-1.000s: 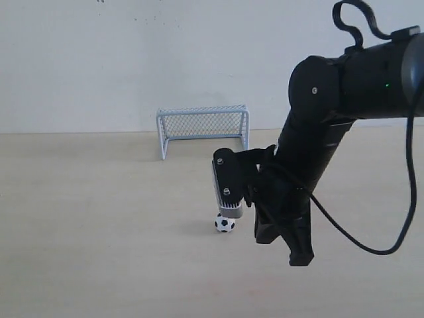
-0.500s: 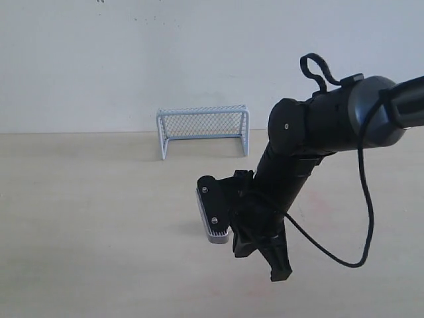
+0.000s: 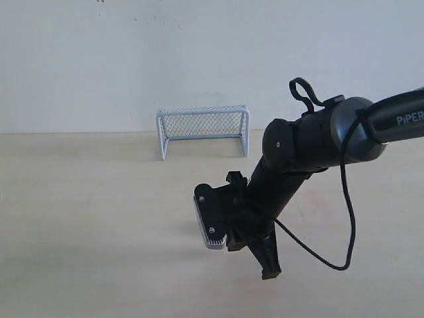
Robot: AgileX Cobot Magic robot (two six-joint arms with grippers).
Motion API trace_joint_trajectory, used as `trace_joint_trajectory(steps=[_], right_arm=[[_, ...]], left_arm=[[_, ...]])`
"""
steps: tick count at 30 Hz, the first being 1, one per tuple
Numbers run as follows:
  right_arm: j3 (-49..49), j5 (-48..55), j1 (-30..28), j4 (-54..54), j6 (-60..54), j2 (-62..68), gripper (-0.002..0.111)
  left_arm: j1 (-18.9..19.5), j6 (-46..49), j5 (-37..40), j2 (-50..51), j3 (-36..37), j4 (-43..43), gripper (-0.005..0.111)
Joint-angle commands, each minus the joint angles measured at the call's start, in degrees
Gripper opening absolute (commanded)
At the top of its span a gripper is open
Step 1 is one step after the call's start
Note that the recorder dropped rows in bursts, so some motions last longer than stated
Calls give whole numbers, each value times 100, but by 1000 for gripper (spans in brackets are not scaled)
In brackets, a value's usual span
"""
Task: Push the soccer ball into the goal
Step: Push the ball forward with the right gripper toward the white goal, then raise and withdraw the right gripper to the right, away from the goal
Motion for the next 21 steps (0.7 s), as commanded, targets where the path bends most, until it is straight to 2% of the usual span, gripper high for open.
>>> trace_joint_trajectory(steps=[1, 3, 5, 10, 21], right_arm=[[-176, -2306, -55, -159, -524, 232, 0], [-249, -4150, -35, 38, -26, 117, 0], [-148, -4962, 171, 540, 736, -233, 0], [486, -5764, 391, 496, 265, -849, 0], [1454, -5964, 400, 531, 2, -1286, 0]], left_arm=[[19, 12, -5, -19, 17, -5, 4], [19, 12, -5, -19, 17, -5, 4], [19, 12, -5, -19, 17, -5, 4], [19, 12, -5, -19, 17, -5, 4], [19, 12, -5, -19, 17, -5, 4]])
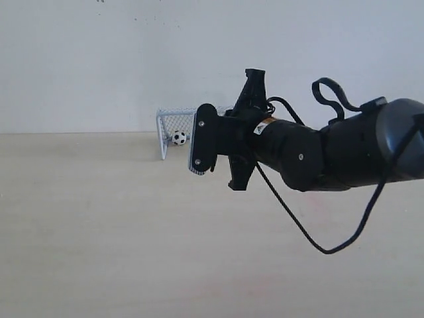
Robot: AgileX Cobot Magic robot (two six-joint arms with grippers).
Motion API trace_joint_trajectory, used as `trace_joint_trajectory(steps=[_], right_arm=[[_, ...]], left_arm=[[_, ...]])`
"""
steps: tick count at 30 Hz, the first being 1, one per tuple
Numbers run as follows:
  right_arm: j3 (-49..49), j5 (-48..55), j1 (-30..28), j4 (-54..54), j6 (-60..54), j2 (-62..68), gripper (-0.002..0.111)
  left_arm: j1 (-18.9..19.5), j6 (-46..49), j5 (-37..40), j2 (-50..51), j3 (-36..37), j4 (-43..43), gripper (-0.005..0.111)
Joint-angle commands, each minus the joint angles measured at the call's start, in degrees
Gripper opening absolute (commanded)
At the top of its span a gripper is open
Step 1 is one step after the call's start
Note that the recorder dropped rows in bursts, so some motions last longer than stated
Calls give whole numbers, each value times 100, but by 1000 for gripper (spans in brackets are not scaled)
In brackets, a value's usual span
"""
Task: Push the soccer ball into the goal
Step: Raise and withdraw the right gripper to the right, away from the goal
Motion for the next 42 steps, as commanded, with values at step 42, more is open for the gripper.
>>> trace_joint_trajectory(steps=[42], right_arm=[[1378, 4086, 5, 505, 3975, -3064, 0]], left_arm=[[19, 12, -5, -19, 17, -5, 4]])
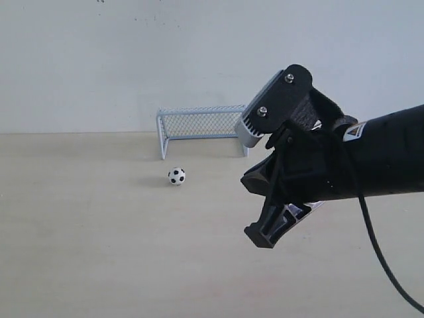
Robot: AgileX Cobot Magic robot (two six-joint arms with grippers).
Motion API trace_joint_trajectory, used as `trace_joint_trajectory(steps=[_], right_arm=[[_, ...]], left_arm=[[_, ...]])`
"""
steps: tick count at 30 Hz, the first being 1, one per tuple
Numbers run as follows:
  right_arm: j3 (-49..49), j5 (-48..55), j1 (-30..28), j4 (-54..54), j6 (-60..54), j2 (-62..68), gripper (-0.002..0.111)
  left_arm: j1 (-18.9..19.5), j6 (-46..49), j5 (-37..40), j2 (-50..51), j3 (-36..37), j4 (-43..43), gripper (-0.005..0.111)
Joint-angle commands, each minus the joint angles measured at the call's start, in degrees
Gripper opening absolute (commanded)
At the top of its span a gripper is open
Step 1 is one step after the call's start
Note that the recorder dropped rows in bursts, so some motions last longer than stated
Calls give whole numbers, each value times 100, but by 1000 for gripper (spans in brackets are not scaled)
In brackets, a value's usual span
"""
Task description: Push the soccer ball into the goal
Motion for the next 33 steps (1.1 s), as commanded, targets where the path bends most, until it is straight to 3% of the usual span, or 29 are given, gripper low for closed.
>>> trace_joint_trajectory(steps=[1, 15, 22, 24, 29, 33], right_arm=[[24, 16, 5, -67, 0, -48, 0], [327, 115, -6, 258, 1277, -455, 0], [1728, -1621, -58, 651, 1293, -1515, 0], [2115, -1745, -280, 742, 1441, -1954, 0], [3357, -1715, -1582, 814, 2124, -4069, 0], [4183, -1731, -2242, 814, 2135, -5619, 0]], left_arm=[[19, 12, -5, -19, 17, -15, 4], [19, 12, -5, -19, 17, -15, 4], [19, 12, -5, -19, 17, -15, 4], [19, 12, -5, -19, 17, -15, 4], [19, 12, -5, -19, 17, -15, 4], [19, 12, -5, -19, 17, -15, 4]])
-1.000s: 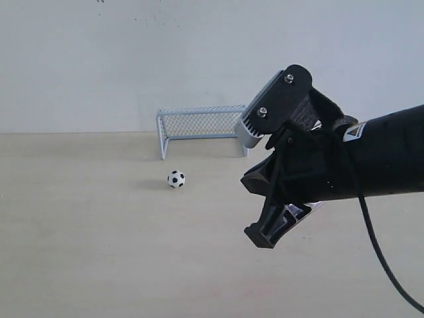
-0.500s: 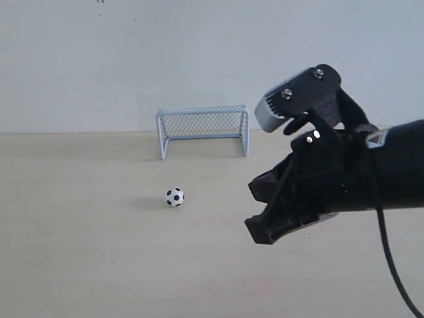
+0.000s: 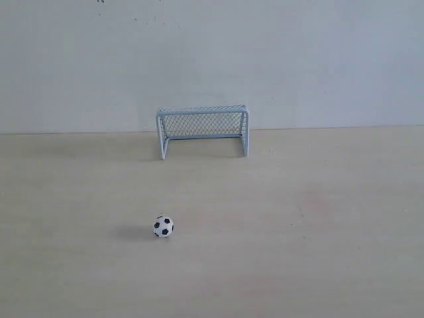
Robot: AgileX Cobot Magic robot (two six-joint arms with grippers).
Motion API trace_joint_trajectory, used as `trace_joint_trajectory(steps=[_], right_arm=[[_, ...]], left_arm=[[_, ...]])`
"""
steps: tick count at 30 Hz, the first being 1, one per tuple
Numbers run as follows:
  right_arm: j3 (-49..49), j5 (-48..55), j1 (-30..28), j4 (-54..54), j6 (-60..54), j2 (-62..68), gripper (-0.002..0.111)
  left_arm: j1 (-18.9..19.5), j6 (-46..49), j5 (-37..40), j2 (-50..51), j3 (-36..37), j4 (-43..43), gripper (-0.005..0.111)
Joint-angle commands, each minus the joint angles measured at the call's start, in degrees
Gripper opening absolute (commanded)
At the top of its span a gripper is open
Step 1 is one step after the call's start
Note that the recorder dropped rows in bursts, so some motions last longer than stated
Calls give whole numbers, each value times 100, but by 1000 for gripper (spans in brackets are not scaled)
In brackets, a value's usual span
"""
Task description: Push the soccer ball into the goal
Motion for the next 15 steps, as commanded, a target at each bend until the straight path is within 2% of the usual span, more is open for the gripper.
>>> trace_joint_trajectory(steps=[1, 4, 11, 15], right_arm=[[849, -75, -632, -7, 32, -1444, 0], [1090, -114, -805, -7, 32, -2059, 0], [1090, 495, -815, -41, -449, -2997, 0], [1090, 619, -834, -41, -601, -3011, 0]], left_arm=[[19, 12, -5, -19, 17, -15, 4], [19, 12, -5, -19, 17, -15, 4], [19, 12, -5, -19, 17, -15, 4], [19, 12, -5, -19, 17, -15, 4]])
